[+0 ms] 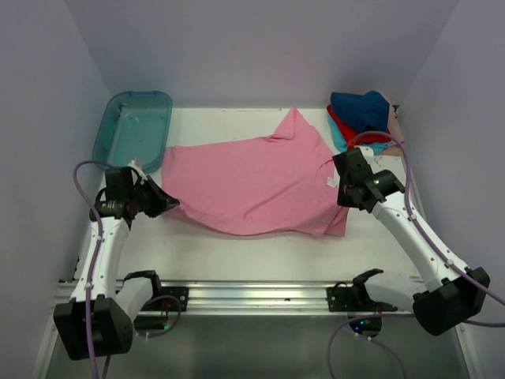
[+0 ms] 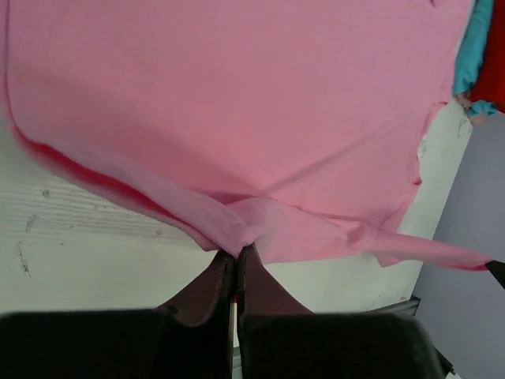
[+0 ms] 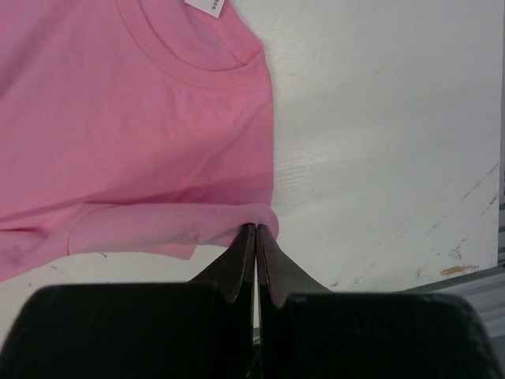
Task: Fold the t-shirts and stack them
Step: Fold the tshirt
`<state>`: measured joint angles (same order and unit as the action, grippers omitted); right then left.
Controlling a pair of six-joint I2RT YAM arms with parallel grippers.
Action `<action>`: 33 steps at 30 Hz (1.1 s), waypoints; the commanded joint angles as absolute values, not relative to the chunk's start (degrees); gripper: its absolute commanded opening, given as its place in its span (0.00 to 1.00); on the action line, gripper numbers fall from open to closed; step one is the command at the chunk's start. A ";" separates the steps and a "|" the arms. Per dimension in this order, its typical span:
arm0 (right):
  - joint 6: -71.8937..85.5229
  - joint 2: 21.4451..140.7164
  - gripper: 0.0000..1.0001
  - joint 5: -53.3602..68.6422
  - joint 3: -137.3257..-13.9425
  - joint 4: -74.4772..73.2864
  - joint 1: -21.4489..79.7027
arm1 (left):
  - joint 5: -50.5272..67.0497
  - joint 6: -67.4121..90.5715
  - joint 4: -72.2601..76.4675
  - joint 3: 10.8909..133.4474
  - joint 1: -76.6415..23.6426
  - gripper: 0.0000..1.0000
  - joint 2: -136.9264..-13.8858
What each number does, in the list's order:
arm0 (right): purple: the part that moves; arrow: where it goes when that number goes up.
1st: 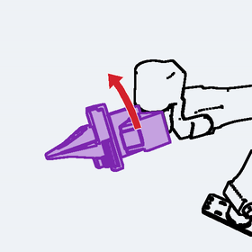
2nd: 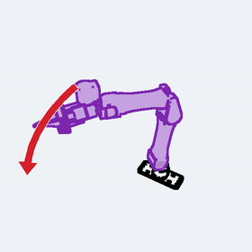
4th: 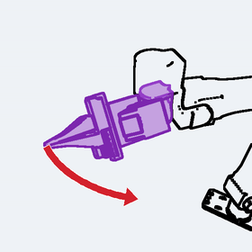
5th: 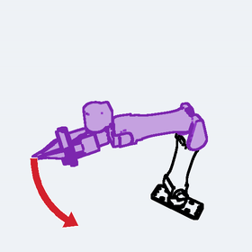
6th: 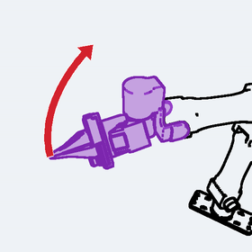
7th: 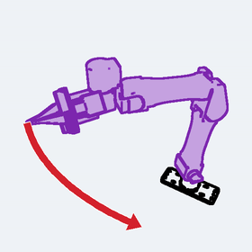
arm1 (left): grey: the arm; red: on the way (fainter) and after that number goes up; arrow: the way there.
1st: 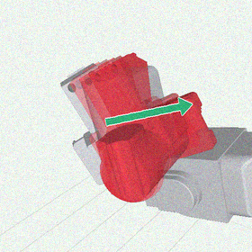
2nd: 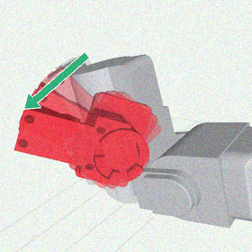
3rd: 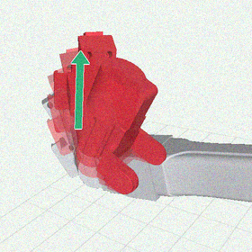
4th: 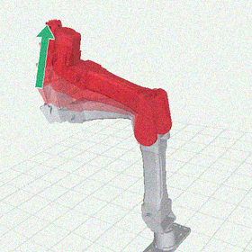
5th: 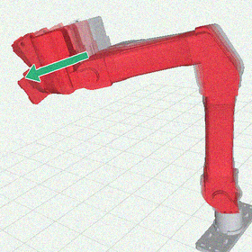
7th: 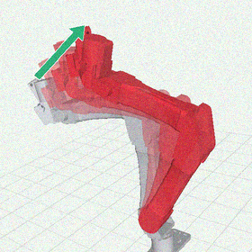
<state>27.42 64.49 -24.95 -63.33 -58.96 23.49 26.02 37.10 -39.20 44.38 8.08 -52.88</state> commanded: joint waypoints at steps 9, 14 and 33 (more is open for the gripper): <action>25.14 78.04 0.00 -29.79 -72.68 -48.16 18.81 | 17.50 37.53 -25.23 40.34 10.72 0.00 -67.05; 23.29 84.97 0.00 -29.44 -75.15 -44.74 15.65 | 15.74 38.14 -21.98 40.08 12.30 0.00 -71.19; 23.20 98.78 0.00 -26.72 -82.43 -37.88 11.69 | 18.72 38.41 -14.95 45.17 14.94 0.00 -82.70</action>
<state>23.90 97.30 -26.68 -79.24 -40.47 12.03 16.97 37.63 -19.94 42.50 14.24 -81.30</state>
